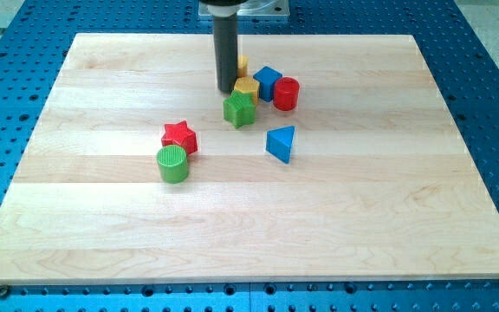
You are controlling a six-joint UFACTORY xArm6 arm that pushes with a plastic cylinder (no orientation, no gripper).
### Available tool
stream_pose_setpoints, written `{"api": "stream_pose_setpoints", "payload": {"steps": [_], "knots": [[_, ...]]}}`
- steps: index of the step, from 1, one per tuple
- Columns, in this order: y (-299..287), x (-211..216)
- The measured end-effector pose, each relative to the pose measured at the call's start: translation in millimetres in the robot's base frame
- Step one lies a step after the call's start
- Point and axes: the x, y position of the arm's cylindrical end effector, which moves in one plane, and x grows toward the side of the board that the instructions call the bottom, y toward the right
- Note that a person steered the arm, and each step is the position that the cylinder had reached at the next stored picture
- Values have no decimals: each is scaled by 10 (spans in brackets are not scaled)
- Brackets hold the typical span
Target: Place the heart at the top right of the cube
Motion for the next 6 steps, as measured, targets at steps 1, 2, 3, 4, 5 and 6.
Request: {"api": "stream_pose_setpoints", "payload": {"steps": [1,2,3,4,5,6], "knots": [[-303,-122],[-150,-266],[419,-397],[293,-751],[513,-771],[1105,-121]]}}
